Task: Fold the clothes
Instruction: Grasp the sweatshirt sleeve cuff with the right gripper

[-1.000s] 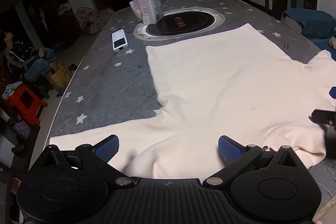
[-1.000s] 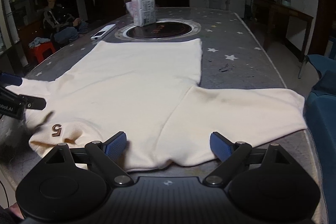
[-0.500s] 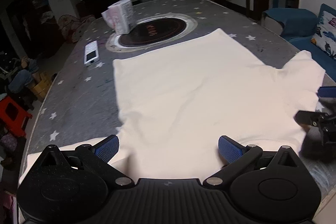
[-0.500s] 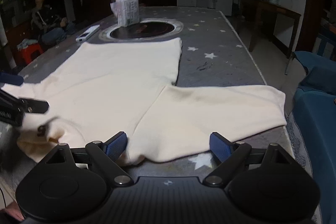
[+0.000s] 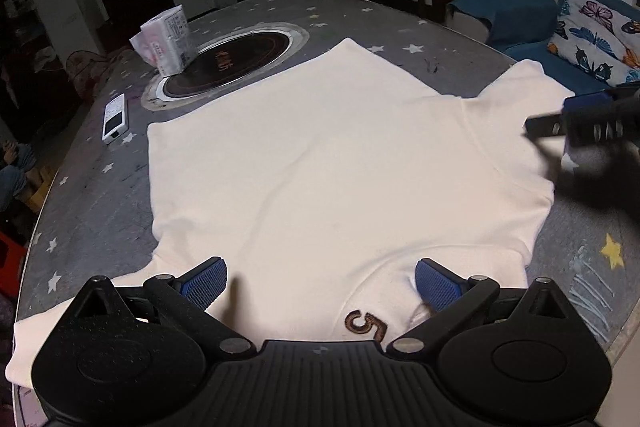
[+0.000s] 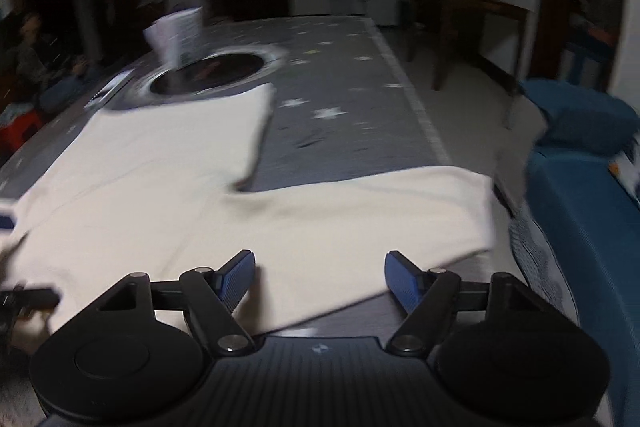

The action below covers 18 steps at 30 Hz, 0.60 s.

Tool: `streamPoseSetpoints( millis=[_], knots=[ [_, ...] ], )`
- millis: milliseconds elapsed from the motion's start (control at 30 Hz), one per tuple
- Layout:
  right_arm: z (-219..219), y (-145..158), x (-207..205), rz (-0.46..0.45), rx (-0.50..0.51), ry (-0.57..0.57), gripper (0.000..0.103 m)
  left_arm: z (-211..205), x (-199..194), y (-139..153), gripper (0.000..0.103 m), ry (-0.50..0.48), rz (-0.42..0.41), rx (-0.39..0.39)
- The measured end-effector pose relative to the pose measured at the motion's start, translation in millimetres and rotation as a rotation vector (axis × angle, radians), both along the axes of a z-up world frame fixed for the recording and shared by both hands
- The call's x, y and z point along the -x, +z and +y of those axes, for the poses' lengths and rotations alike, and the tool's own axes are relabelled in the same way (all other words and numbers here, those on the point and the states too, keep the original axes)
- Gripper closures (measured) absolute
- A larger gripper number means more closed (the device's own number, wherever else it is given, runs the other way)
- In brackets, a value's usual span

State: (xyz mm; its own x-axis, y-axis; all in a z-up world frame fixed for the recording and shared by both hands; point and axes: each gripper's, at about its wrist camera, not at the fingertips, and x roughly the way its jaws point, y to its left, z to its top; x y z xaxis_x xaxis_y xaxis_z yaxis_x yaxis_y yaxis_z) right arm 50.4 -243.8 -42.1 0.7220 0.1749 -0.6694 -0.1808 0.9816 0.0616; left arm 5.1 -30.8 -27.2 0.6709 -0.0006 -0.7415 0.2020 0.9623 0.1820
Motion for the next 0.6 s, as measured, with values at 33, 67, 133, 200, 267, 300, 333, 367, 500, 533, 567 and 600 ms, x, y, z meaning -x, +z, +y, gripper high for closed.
streamPoseSetpoints(
  millis=[33,67,133,200,267,300,333,367,500,533,567,600],
  knots=[
    [-9.6,0.3,-3.3,0.003,-0.016,-0.035,0.031,-0.4,-0.4,1.0,0.001,-0.003,-0.001,0.004],
    [-19.6,0.1,-7.1,0.008,-0.032,-0.073,0.032,-1.0,-1.0,1.6,0.001,-0.004,-0.002,0.005],
    [-39.1,-1.9,-13.8,0.024,-0.07,-0.138,0.035,-2.3,-2.0,2.2,0.001,-0.004,-0.003,0.001],
    [-58.2,-5.2,-19.8,0.048,-0.119,-0.186,0.038,-3.7,-3.2,2.5,0.001,-0.005,-0.002,-0.002],
    [-72.1,-9.5,-24.1,0.068,-0.164,-0.206,0.039,-5.4,-4.5,2.1,0.001,-0.005,0.003,-0.001],
    [-76.4,-11.3,-26.0,0.077,-0.18,-0.208,0.04,-7.0,-4.7,1.9,0.001,-0.008,0.004,-0.003],
    [-80.5,-13.4,-27.8,0.085,-0.199,-0.212,0.04,-8.8,-5.0,1.8,0.001,-0.011,0.004,-0.005],
    [-84.3,-15.7,-30.7,0.093,-0.222,-0.216,0.041,-10.8,-5.3,1.8,0.001,-0.015,0.004,-0.008],
    [-97.7,-25.2,-39.2,0.115,-0.326,-0.217,0.045,-15.0,-6.5,1.1,0.001,-0.02,0.008,-0.011],
    [-100.9,-26.2,-41.0,0.117,-0.35,-0.217,0.045,-15.4,-7.0,0.7,0.001,-0.019,0.01,-0.012],
    [-103.2,-28.1,-42.8,0.121,-0.368,-0.217,0.045,-15.5,-7.4,0.4,0.001,-0.017,0.011,-0.012],
    [-104.8,-30.1,-45.2,0.124,-0.385,-0.213,0.045,-15.5,-7.8,0.1,0.001,-0.014,0.013,-0.012]
  ],
)
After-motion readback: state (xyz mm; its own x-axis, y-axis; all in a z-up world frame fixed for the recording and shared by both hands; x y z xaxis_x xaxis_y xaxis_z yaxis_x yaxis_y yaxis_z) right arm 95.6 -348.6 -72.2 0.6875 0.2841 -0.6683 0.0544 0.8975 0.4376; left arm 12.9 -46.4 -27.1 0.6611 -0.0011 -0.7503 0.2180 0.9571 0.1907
